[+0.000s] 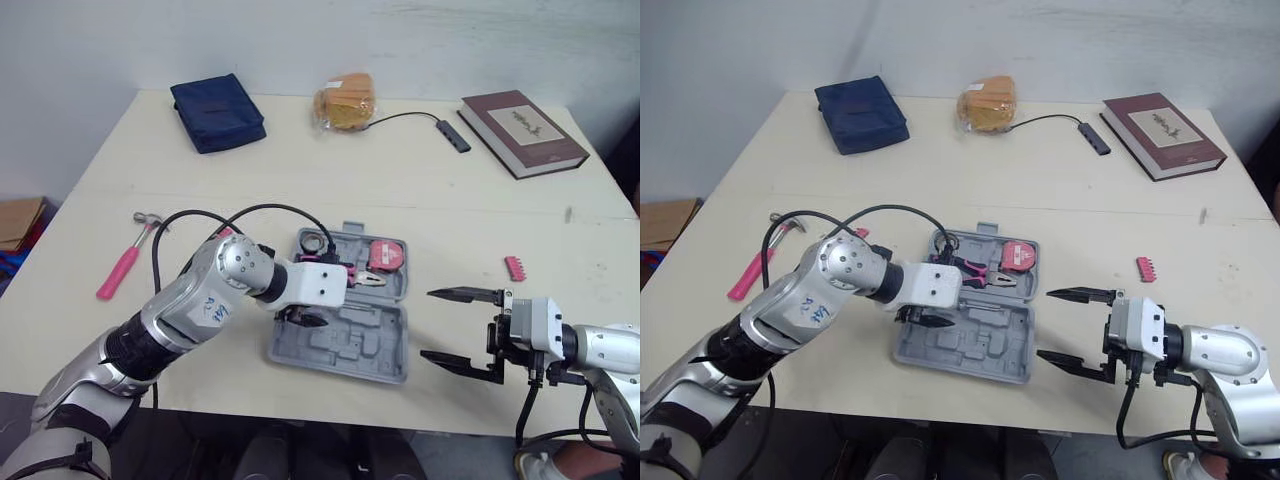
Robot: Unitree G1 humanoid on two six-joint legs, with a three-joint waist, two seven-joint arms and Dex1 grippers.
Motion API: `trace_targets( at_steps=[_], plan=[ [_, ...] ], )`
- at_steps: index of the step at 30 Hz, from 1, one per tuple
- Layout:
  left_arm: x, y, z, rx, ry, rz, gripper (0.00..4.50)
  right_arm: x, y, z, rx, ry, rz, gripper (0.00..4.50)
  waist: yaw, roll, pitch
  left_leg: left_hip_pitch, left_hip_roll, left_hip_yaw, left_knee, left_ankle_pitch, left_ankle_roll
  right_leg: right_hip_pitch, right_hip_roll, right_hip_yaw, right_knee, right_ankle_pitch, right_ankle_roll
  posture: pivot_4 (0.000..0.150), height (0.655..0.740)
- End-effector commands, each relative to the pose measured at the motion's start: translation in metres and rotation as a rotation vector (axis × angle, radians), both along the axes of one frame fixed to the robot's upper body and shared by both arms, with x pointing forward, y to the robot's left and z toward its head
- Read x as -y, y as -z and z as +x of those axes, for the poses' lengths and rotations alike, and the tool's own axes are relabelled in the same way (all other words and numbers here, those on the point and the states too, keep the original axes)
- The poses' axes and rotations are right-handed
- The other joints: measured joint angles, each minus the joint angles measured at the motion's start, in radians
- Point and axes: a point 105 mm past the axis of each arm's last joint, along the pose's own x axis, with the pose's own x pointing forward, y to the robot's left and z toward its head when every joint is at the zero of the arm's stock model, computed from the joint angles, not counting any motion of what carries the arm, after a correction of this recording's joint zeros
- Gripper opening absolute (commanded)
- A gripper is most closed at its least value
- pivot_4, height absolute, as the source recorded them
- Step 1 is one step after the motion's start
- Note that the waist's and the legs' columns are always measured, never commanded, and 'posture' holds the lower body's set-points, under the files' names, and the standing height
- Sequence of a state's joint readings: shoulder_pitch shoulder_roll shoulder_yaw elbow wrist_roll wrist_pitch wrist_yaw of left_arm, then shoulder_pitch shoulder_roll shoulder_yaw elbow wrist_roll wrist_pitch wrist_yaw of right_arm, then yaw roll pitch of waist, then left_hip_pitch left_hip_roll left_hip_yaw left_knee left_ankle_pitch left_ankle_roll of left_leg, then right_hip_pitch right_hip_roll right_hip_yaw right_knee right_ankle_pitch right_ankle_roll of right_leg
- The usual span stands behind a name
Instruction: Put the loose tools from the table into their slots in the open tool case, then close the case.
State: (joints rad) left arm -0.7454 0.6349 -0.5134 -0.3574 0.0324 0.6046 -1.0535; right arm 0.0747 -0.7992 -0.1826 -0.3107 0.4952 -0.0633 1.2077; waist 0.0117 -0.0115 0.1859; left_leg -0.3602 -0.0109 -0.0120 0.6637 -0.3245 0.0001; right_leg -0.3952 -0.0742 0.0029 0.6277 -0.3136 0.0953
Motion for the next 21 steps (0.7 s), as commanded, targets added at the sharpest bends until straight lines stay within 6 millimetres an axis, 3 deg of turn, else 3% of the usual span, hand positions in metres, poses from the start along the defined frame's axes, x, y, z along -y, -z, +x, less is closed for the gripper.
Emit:
trace_targets(
  at_steps=[1, 5, 6, 10, 14, 18, 21],
  plan=[
    [0.006, -0.029, 0.004, 0.080, 0.087, -0.286, 1.85, 0.000, -0.009, -0.003, 0.040, -0.008, 0.006, 4.50, 0.001, 0.000, 0.000, 0.000, 0.000, 0.000, 0.001, 0.000, -0.001, 0.000, 0.000, 0.000, 0.000, 0.000, 0.000, 0.150, 0.7400],
    [-0.002, -0.023, 0.011, -0.025, 0.041, -0.479, 0.12, -0.001, -0.007, -0.003, 0.039, 0.003, 0.012, 4.50, 0.000, 0.000, 0.000, 0.000, 0.000, 0.001, 0.001, 0.001, -0.002, 0.000, 0.000, 0.000, 0.000, 0.000, 0.000, 0.150, 0.7400],
    [-0.003, -0.016, 0.013, -0.054, 0.022, -0.505, 0.02, -0.001, -0.006, -0.002, 0.039, 0.007, 0.014, 4.50, 0.001, 0.000, 0.000, 0.001, 0.000, 0.001, 0.000, 0.001, -0.002, 0.000, 0.000, 0.000, 0.000, 0.000, 0.000, 0.150, 0.7400],
    [-0.001, 0.004, 0.010, -0.085, 0.032, -0.511, 0.02, 0.000, -0.006, -0.001, 0.042, 0.019, 0.019, 4.50, 0.003, 0.000, 0.000, 0.001, 0.000, 0.001, 0.001, 0.001, -0.002, 0.001, 0.000, 0.000, 0.000, 0.000, 0.001, 0.150, 0.7400],
    [0.003, 0.019, 0.019, -0.191, -0.082, -0.629, 0.02, 0.001, -0.005, 0.000, 0.044, 0.027, 0.012, 4.50, 0.011, 0.000, 0.000, 0.001, 0.000, 0.001, 0.001, 0.001, -0.001, 0.001, -0.001, 0.000, 0.000, 0.001, 0.001, 0.150, 0.7400],
    [0.001, 0.041, 0.009, -0.147, -0.039, -0.512, 0.02, 0.001, -0.005, 0.001, 0.045, 0.034, 0.017, 4.50, 0.007, 0.000, 0.000, 0.001, 0.000, 0.002, 0.000, 0.001, -0.002, 0.001, 0.000, 0.001, 0.000, 0.001, 0.002, 0.150, 0.7400],
    [-0.003, 0.046, 0.012, -0.136, -0.070, -0.495, 0.02, 0.001, -0.004, 0.000, 0.043, 0.034, 0.016, 4.50, 0.010, 0.000, 0.000, 0.002, 0.000, 0.002, 0.001, 0.001, -0.002, 0.001, 0.000, 0.001, 0.000, 0.001, 0.002, 0.150, 0.7400]
  ],
)
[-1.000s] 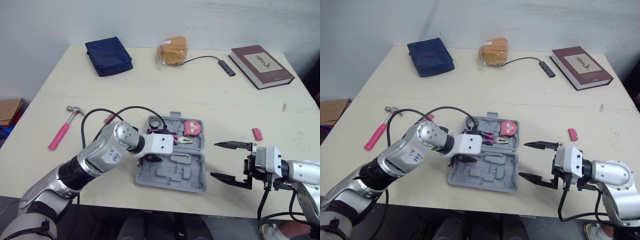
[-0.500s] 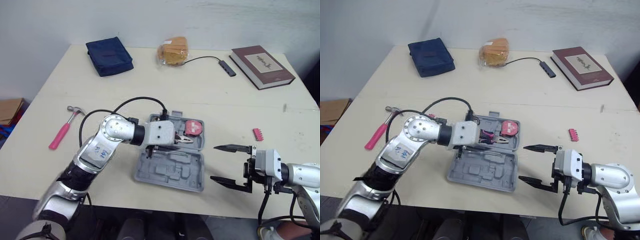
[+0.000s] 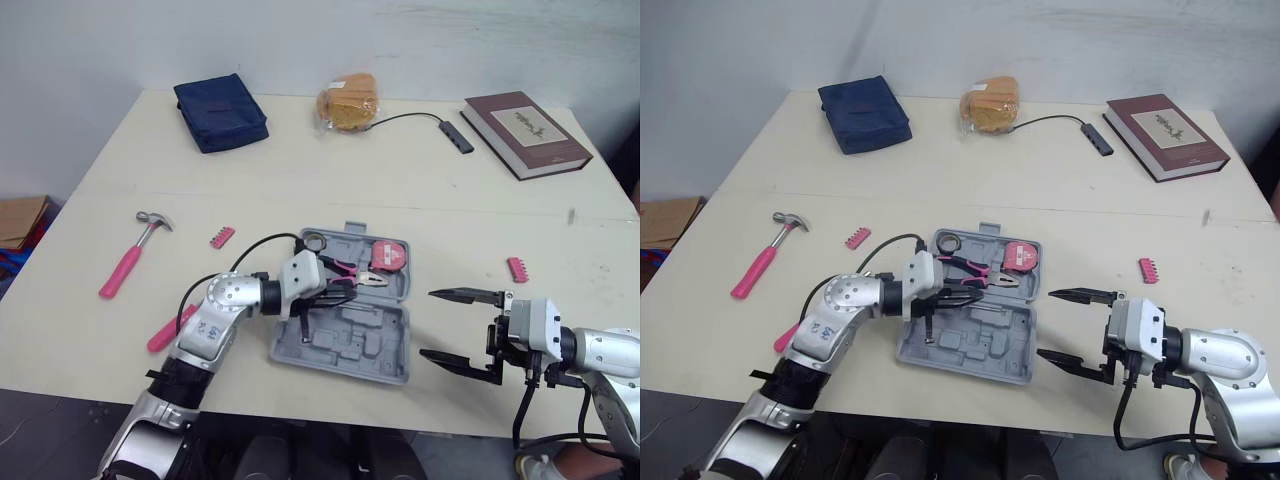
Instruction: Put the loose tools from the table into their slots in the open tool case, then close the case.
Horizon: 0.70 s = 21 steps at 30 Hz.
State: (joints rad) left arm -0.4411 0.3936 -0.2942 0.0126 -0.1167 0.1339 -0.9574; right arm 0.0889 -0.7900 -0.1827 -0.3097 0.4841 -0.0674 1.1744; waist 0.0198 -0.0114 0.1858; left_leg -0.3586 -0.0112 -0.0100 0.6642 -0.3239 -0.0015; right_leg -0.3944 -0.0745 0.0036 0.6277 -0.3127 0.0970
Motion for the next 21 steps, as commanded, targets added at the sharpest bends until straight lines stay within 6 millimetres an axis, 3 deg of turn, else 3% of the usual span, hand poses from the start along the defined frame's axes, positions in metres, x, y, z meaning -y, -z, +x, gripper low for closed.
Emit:
trace_targets(
  at_steps=[1, 9, 21],
  plan=[
    [-0.001, -0.002, 0.004, 0.033, -0.031, -0.002, 0.02, 0.000, -0.006, -0.002, 0.041, -0.002, 0.006, 4.50, 0.002, 0.000, 0.000, 0.000, 0.000, 0.000, 0.000, 0.000, 0.000, 0.000, 0.000, 0.000, 0.000, 0.000, 0.000, 0.150, 0.7400],
    [-0.010, 0.007, 0.011, -0.015, -0.106, 0.023, 0.02, 0.000, -0.005, -0.002, 0.034, -0.003, 0.006, 4.50, 0.002, 0.000, 0.000, 0.000, 0.000, 0.000, 0.000, 0.000, 0.001, 0.000, -0.001, 0.000, 0.000, 0.000, 0.000, 0.150, 0.7400],
    [-0.033, 0.047, 0.005, -0.204, -0.215, 0.233, 0.02, 0.000, -0.007, 0.001, 0.042, 0.001, 0.006, 4.50, -0.011, 0.001, -0.003, 0.004, 0.000, 0.001, -0.001, -0.003, 0.005, 0.004, 0.000, 0.001, 0.000, 0.000, 0.000, 0.150, 0.7400]
  ],
)
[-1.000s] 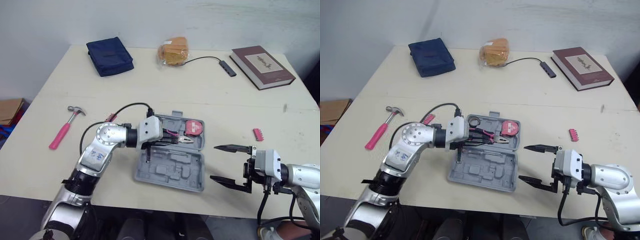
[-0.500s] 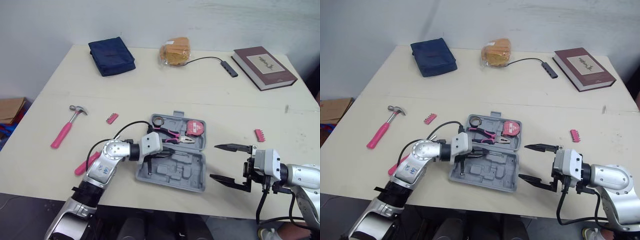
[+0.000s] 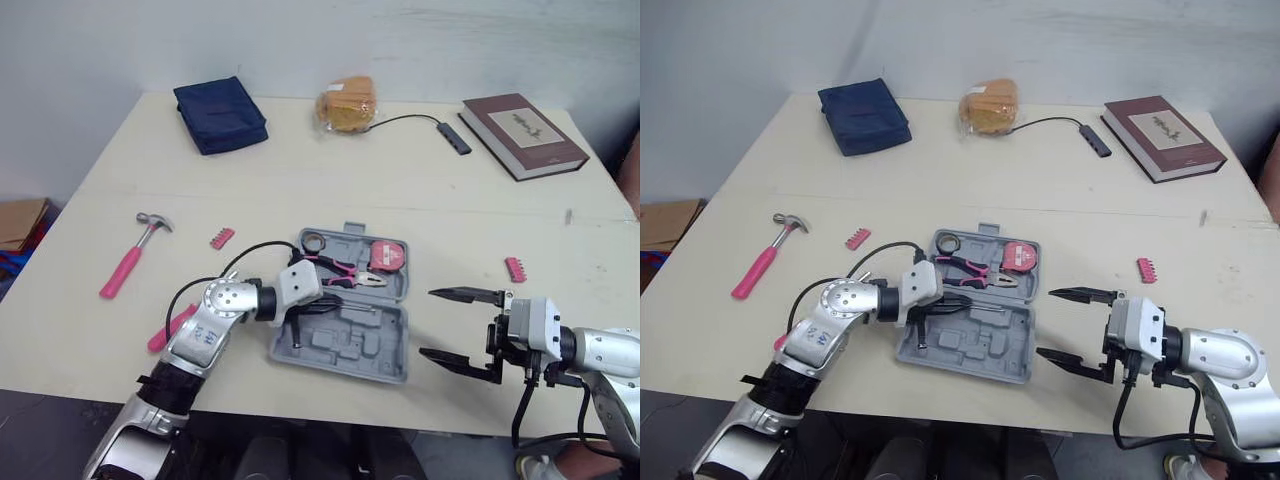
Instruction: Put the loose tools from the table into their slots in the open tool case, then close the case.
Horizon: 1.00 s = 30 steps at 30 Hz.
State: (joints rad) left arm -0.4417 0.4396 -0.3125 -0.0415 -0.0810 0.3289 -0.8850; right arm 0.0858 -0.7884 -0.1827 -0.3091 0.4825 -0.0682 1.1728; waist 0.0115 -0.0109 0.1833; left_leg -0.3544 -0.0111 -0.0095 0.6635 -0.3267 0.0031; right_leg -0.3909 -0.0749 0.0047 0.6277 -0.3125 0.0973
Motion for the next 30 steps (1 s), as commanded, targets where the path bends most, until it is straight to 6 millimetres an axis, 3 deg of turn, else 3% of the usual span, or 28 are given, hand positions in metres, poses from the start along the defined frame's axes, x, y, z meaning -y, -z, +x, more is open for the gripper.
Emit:
trace_targets(
  at_steps=[1, 5, 8, 12, 15, 18, 20, 21, 23, 28, 30],
  plan=[
    [-0.021, 0.037, -0.003, -0.125, -0.091, 0.132, 0.02, 0.000, -0.007, 0.000, 0.039, 0.001, 0.005, 4.50, -0.006, 0.000, -0.001, 0.000, 0.000, 0.000, 0.000, 0.000, 0.000, 0.000, 0.000, 0.000, 0.000, 0.000, 0.000, 0.150, 0.7400],
    [-0.027, 0.040, -0.002, -0.148, -0.129, 0.161, 0.02, 0.001, -0.007, 0.001, 0.039, 0.009, 0.006, 4.50, -0.012, 0.002, -0.006, 0.002, 0.000, 0.000, 0.000, 0.000, 0.000, 0.002, 0.000, 0.000, 0.000, 0.000, 0.000, 0.150, 0.7400],
    [-0.020, 0.031, -0.007, -0.119, -0.077, 0.100, 0.02, 0.002, -0.007, 0.001, 0.040, 0.014, 0.005, 4.50, -0.014, 0.002, -0.008, 0.005, 0.000, -0.001, 0.000, -0.001, 0.000, 0.005, 0.000, 0.000, 0.000, 0.000, 0.000, 0.150, 0.7400],
    [-0.006, -0.014, -0.014, 0.014, 0.077, -0.116, 0.02, 0.008, -0.009, 0.003, 0.048, 0.028, -0.004, 4.50, -0.013, 0.003, -0.008, 0.004, 0.001, -0.001, 0.000, -0.001, 0.000, 0.004, -0.001, -0.001, -0.001, 0.000, 0.000, 0.150, 0.7400],
    [-0.025, -0.049, -0.011, 0.106, 0.114, -0.195, 0.02, 0.026, -0.016, 0.007, 0.066, 0.072, -0.035, 4.50, -0.010, 0.002, -0.006, -0.003, 0.000, -0.001, 0.000, 0.000, -0.001, -0.002, -0.002, -0.001, -0.001, 0.000, 0.000, 0.150, 0.7400],
    [-0.039, -0.065, -0.009, 0.148, 0.107, -0.221, 0.02, 0.036, -0.019, 0.009, 0.070, 0.093, -0.052, 4.50, -0.010, 0.003, -0.006, -0.003, 0.000, -0.001, 0.000, 0.001, -0.004, -0.002, -0.002, -0.002, -0.001, 0.000, 0.000, 0.150, 0.7400],
    [-0.061, -0.076, -0.011, 0.153, 0.083, -0.237, 0.02, 0.047, -0.022, 0.008, 0.071, 0.111, -0.067, 4.50, -0.012, 0.003, -0.006, -0.002, 0.000, -0.002, 0.000, 0.000, -0.002, -0.001, -0.002, -0.002, -0.001, 0.000, 0.000, 0.150, 0.7400],
    [-0.091, -0.079, -0.015, 0.139, 0.022, -0.219, 0.25, 0.063, -0.026, 0.009, 0.077, 0.157, -0.078, 4.50, -0.017, 0.003, -0.006, -0.002, 0.000, -0.001, 0.000, -0.001, 0.000, -0.001, -0.002, -0.002, -0.002, 0.000, 0.000, 0.150, 0.7400],
    [-0.131, -0.085, -0.023, 0.126, -0.082, -0.191, 0.79, 0.086, -0.031, 0.010, 0.088, 0.227, -0.087, 4.50, -0.027, 0.003, -0.005, -0.002, 0.001, 0.001, -0.001, -0.001, -0.001, -0.002, -0.001, 0.000, -0.001, 0.000, -0.001, 0.150, 0.7400],
    [-0.233, -0.098, -0.033, 0.252, -0.494, -0.162, 3.00, 0.152, -0.038, 0.006, 0.145, 0.459, -0.137, 4.50, -0.032, 0.004, -0.003, -0.001, 0.002, 0.000, -0.003, -0.002, 0.001, -0.002, -0.003, -0.001, -0.003, -0.001, -0.002, 0.150, 0.7400],
    [-0.283, -0.102, -0.044, 0.339, -0.703, -0.143, 3.98, 0.176, -0.037, 0.002, 0.190, 0.551, -0.163, 4.50, -0.030, 0.004, -0.003, 0.000, 0.002, 0.001, -0.004, -0.003, 0.002, -0.001, -0.004, -0.001, -0.004, -0.001, -0.002, 0.150, 0.7400]
  ],
)
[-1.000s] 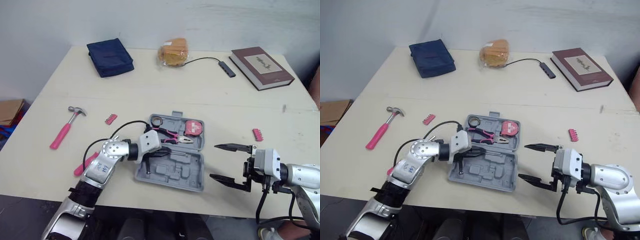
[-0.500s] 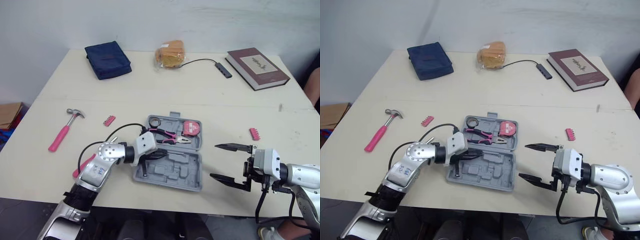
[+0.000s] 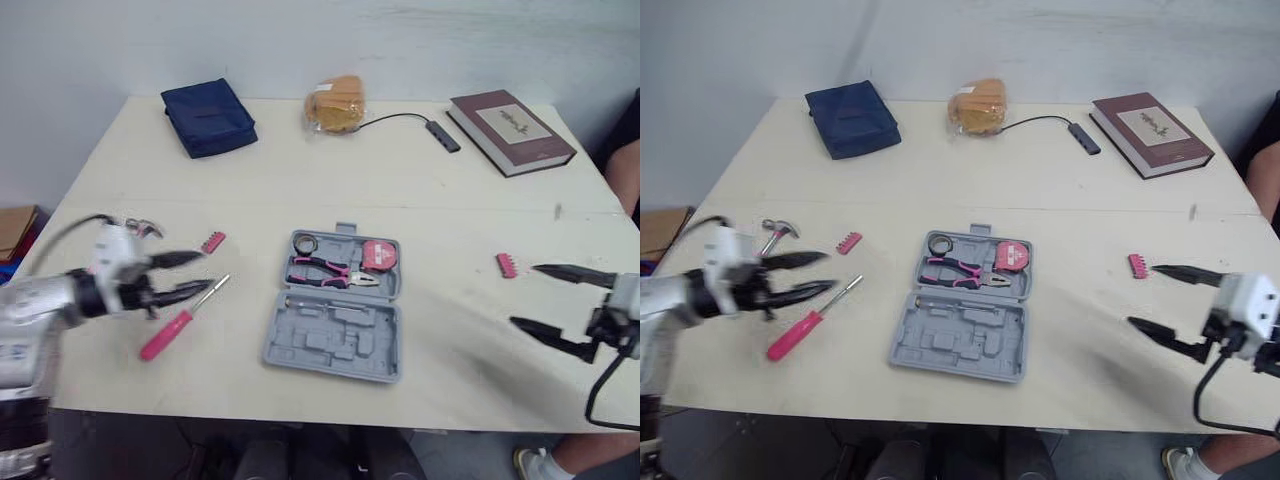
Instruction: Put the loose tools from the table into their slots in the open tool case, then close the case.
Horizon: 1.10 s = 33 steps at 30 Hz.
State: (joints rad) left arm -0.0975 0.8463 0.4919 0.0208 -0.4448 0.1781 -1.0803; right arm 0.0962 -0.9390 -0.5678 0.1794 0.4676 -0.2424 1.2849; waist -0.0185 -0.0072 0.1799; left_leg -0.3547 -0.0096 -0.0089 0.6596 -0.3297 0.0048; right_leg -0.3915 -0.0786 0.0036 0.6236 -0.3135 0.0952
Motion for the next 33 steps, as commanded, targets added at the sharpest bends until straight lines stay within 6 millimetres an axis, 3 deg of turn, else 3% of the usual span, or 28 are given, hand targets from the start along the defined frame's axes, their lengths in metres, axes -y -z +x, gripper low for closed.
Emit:
trace_targets(
  at_steps=[1, 6, 11, 14, 20, 28, 33],
  plan=[
    [-0.077, -0.017, -0.019, 0.140, -0.333, 0.008, 4.40, 0.039, -0.009, -0.009, 0.114, 0.138, -0.076, 4.50, 0.000, 0.000, 0.000, 0.000, 0.000, 0.000, 0.000, 0.000, 0.000, 0.000, 0.000, 0.000, 0.000, 0.000, 0.000, 0.150, 0.7400],
    [-0.159, -0.002, -0.061, 0.106, -0.664, 0.001, 4.49, 0.080, 0.000, -0.020, 0.138, 0.303, -0.093, 4.50, -0.008, -0.001, 0.000, 0.003, 0.000, 0.002, -0.008, 0.001, -0.001, -0.001, 0.000, 0.001, -0.002, 0.000, -0.001, 0.150, 0.7400],
    [-0.210, 0.014, -0.100, 0.060, -0.940, -0.025, 4.49, 0.104, 0.017, -0.035, 0.082, 0.398, -0.107, 4.50, -0.011, 0.000, 0.000, 0.004, 0.000, 0.004, -0.012, 0.001, -0.001, -0.002, -0.001, 0.002, -0.002, -0.001, -0.002, 0.150, 0.7400],
    [-0.224, 0.018, -0.115, 0.060, -1.030, -0.038, 4.49, 0.106, 0.027, -0.039, 0.049, 0.405, -0.093, 4.50, -0.011, -0.001, 0.000, 0.004, 0.001, 0.004, -0.012, 0.000, -0.002, -0.002, 0.000, 0.002, -0.002, -0.002, -0.003, 0.150, 0.7400],
    [-0.215, 0.024, -0.116, 0.057, -0.988, -0.048, 4.49, 0.091, 0.027, -0.025, 0.086, 0.351, -0.053, 4.50, -0.012, -0.001, 0.000, 0.005, 0.004, 0.007, -0.012, 0.002, -0.003, -0.001, -0.002, 0.002, -0.001, -0.001, -0.004, 0.150, 0.7400],
    [-0.185, 0.020, -0.083, 0.071, -0.870, -0.070, 4.49, 0.053, 0.019, 0.005, 0.124, 0.228, 0.062, 4.50, -0.011, 0.000, -0.001, 0.004, 0.005, 0.009, -0.013, 0.002, -0.004, -0.003, -0.002, 0.001, -0.001, -0.001, -0.005, 0.150, 0.7400],
    [-0.144, 0.012, -0.025, -0.069, -0.738, -0.154, 4.49, -0.025, -0.010, 0.032, 0.175, -0.060, 0.230, 4.50, -0.011, 0.000, -0.001, 0.004, 0.005, 0.009, -0.010, 0.003, -0.005, -0.002, -0.002, 0.001, 0.002, 0.000, -0.004, 0.150, 0.7400]
  ],
)
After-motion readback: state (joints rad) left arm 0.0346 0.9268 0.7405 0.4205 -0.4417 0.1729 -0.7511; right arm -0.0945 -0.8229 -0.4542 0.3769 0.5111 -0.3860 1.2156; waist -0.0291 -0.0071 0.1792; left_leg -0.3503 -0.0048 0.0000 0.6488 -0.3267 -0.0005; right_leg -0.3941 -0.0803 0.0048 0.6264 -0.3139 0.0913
